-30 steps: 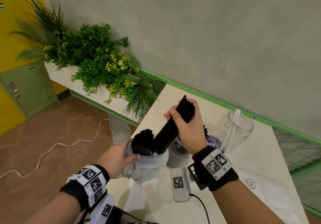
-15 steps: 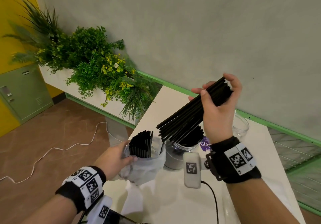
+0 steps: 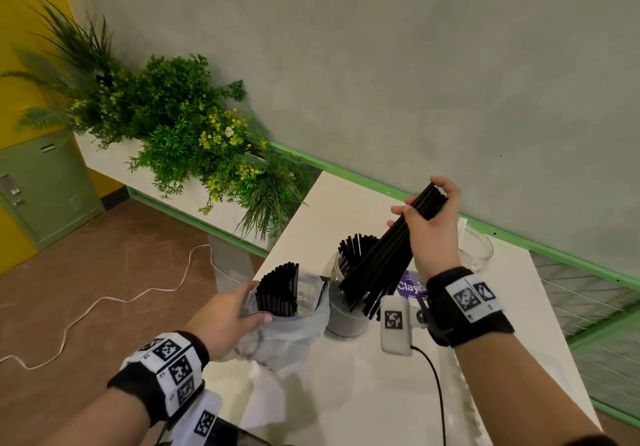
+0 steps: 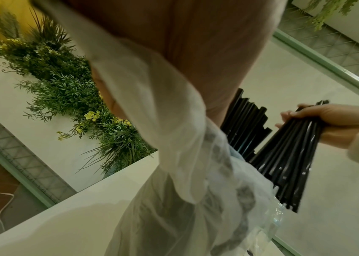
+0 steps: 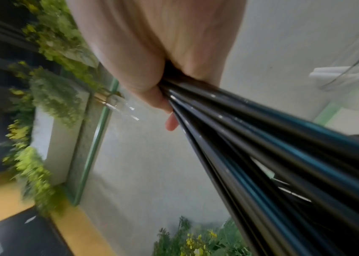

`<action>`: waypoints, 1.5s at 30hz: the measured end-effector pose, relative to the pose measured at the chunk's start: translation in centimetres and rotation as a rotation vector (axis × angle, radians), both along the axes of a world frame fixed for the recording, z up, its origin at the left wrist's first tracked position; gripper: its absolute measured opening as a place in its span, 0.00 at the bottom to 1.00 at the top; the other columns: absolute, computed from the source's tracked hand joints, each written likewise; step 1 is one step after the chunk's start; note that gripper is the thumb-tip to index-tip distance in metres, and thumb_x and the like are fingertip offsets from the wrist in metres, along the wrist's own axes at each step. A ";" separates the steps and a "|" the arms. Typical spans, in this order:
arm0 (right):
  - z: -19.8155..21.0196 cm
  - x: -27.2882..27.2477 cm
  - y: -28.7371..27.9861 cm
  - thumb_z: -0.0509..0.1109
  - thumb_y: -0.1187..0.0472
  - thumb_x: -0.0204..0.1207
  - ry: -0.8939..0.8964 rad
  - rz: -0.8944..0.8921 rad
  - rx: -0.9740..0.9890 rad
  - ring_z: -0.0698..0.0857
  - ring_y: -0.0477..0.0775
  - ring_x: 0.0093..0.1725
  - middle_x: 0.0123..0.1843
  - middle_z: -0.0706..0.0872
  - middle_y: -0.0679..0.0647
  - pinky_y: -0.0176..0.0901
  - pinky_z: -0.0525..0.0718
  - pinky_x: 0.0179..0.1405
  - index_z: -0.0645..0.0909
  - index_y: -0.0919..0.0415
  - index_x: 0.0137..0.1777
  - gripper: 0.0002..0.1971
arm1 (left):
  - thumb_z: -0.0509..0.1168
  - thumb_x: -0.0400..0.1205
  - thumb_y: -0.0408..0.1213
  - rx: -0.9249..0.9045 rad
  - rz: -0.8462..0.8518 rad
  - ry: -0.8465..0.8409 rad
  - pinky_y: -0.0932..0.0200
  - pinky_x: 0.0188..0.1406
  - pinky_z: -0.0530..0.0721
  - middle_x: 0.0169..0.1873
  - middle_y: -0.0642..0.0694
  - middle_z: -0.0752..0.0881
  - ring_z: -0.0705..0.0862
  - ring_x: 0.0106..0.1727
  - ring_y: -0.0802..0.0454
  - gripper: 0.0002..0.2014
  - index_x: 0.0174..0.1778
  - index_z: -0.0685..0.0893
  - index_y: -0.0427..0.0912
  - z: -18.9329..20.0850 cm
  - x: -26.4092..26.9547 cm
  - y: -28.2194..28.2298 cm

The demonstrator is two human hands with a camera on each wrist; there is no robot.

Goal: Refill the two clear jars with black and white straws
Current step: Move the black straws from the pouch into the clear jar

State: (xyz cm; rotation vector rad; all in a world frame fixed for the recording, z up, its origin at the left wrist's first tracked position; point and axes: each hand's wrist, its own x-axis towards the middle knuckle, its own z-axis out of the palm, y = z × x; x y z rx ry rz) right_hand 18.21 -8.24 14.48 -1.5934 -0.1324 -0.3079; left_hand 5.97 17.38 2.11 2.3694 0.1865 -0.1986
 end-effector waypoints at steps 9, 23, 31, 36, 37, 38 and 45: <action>0.4 4.5 -1.8 0.59 0.80 0.76 -0.028 -0.216 0.217 0.87 0.53 0.42 0.45 0.78 0.53 0.51 0.87 0.44 0.64 0.49 0.64 0.27 | 0.68 0.78 0.53 -0.006 -0.009 -0.007 0.61 0.51 0.75 0.66 0.47 0.82 0.81 0.63 0.52 0.33 0.78 0.65 0.49 0.2 -0.4 0.1; -5.2 -1.1 2.1 0.60 0.75 0.80 -0.284 -0.062 -0.054 0.88 0.55 0.51 0.46 0.81 0.47 0.52 0.83 0.60 0.66 0.48 0.64 0.23 | 0.68 0.78 0.52 -0.020 0.004 -0.012 0.62 0.50 0.73 0.67 0.47 0.82 0.80 0.64 0.52 0.34 0.78 0.65 0.48 0.2 -0.2 0.1; -7.5 -0.1 0.5 0.70 0.71 0.76 0.033 0.143 -0.275 0.85 0.49 0.55 0.50 0.88 0.50 0.50 0.81 0.64 0.78 0.53 0.51 0.12 | 0.69 0.77 0.52 -0.039 0.000 -0.021 0.59 0.56 0.77 0.67 0.49 0.82 0.80 0.65 0.52 0.33 0.77 0.66 0.50 0.0 -0.2 0.2; -7.7 -0.1 -0.7 0.72 0.65 0.77 0.096 0.213 -0.352 0.84 0.45 0.58 0.54 0.87 0.49 0.39 0.80 0.62 0.80 0.52 0.54 0.10 | 0.69 0.77 0.52 -0.034 -0.002 -0.031 0.58 0.57 0.78 0.65 0.49 0.83 0.81 0.63 0.52 0.32 0.76 0.67 0.51 0.0 -0.2 0.2; -7.7 -0.2 -0.9 0.72 0.64 0.78 0.079 0.206 -0.375 0.83 0.46 0.57 0.55 0.86 0.49 0.35 0.80 0.60 0.79 0.51 0.56 0.11 | 0.69 0.77 0.52 -0.029 -0.003 -0.027 0.58 0.57 0.78 0.65 0.49 0.83 0.81 0.63 0.52 0.32 0.76 0.67 0.51 0.0 -0.2 0.2; -7.7 -0.4 -1.1 0.72 0.64 0.78 0.064 0.194 -0.404 0.83 0.45 0.55 0.54 0.85 0.48 0.32 0.80 0.57 0.78 0.51 0.58 0.13 | 0.69 0.77 0.52 -0.025 -0.003 -0.024 0.58 0.57 0.78 0.65 0.48 0.83 0.81 0.64 0.51 0.32 0.76 0.67 0.50 -0.1 -0.2 0.3; -9.2 -3.4 -1.8 0.68 0.71 0.78 -0.149 0.064 -0.413 0.83 0.40 0.59 0.61 0.82 0.39 0.31 0.79 0.59 0.64 0.46 0.72 0.28 | 0.68 0.78 0.50 -0.022 -0.009 -0.022 0.61 0.56 0.74 0.68 0.46 0.81 0.79 0.67 0.50 0.32 0.77 0.66 0.47 0.1 -0.2 0.0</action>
